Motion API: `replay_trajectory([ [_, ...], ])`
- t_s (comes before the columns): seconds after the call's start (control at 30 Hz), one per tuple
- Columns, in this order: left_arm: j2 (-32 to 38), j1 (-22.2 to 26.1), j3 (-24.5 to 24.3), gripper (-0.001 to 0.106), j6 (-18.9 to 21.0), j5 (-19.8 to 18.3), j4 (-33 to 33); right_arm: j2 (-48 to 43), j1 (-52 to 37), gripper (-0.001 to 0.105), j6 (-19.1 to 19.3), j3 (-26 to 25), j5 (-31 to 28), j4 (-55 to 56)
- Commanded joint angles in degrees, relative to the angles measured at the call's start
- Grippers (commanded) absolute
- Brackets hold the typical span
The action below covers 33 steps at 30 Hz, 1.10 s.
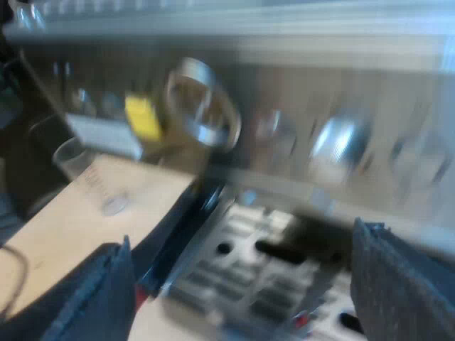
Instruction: Put the handle in the coffee machine
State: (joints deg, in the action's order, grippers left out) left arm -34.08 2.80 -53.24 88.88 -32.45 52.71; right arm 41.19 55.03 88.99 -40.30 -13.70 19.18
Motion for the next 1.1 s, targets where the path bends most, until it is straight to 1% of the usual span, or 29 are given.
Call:
replay_trajectory([
  [0.03,0.28,0.07,-2.48,0.062,2.17,-0.83,-1.25,-0.28,-4.24,0.066,4.41,-5.02,1.55,4.65],
  [0.07,0.28,0.07,-2.87,0.062,2.16,-0.83,-1.46,-0.28,-5.43,0.066,4.53,-5.70,1.54,5.98],
  [0.13,0.28,0.07,-4.76,0.062,2.16,-0.83,-1.20,-0.28,-10.96,0.066,6.32,-9.49,1.54,11.28],
  [0.2,0.28,0.07,-5.71,0.062,2.16,-0.71,-1.21,-0.28,-15.55,0.066,6.88,-11.92,1.54,14.46],
  [0.27,0.28,0.07,-6.47,0.062,2.16,0.38,-1.21,-0.91,-19.76,0.066,7.63,-13.65,1.54,17.40],
  [0.3,0.28,0.07,-6.83,0.062,2.16,2.03,-1.21,-1.41,-23.05,0.066,8.40,-14.37,1.54,18.56],
  [0.37,0.28,0.07,-7.01,0.062,2.16,3.47,-1.21,-2.32,-27.52,0.066,9.25,-14.73,1.54,20.00],
  [0.43,0.28,0.07,-6.97,0.062,2.16,4.77,-0.79,-3.72,-34.33,0.066,9.96,-14.72,3.75,22.03],
  [0.5,0.51,0.07,-6.97,0.062,2.16,5.02,-0.35,-4.53,-38.78,0.066,10.55,-14.72,5.68,23.96],
  [0.57,0.96,0.07,-6.97,0.062,1.97,7.23,-0.25,-5.59,-44.97,0.066,11.48,-14.72,6.50,26.54],
  [0.6,1.15,0.07,-6.97,0.062,1.62,7.97,-0.25,-5.90,-45.91,0.066,11.78,-14.72,6.57,27.19],
  [0.67,2.50,0.07,-6.97,0.062,-0.98,10.51,0.08,-7.53,-50.93,0.066,13.59,-14.72,7.79,29.76],
  [0.73,3.98,0.07,-6.97,0.062,-1.65,11.28,0.60,-9.05,-53.71,0.066,14.71,-14.72,8.56,31.18],
  [0.83,6.62,0.07,-6.97,0.062,-1.65,11.27,2.82,-12.07,-56.24,0.066,16.39,-14.34,8.63,33.27],
  [0.9,8.89,0.07,-6.66,0.062,-1.65,11.27,4.25,-14.74,-56.82,0.066,16.39,-13.41,8.63,33.53],
  [1.0,13.90,0.07,-4.70,0.062,-1.78,11.27,6.19,-19.25,-56.83,0.066,16.28,-11.22,8.63,33.77],
  [1.1,19.29,0.07,-1.75,0.062,-1.78,11.27,7.75,-25.25,-56.83,0.066,16.28,-8.89,8.63,34.84],
])
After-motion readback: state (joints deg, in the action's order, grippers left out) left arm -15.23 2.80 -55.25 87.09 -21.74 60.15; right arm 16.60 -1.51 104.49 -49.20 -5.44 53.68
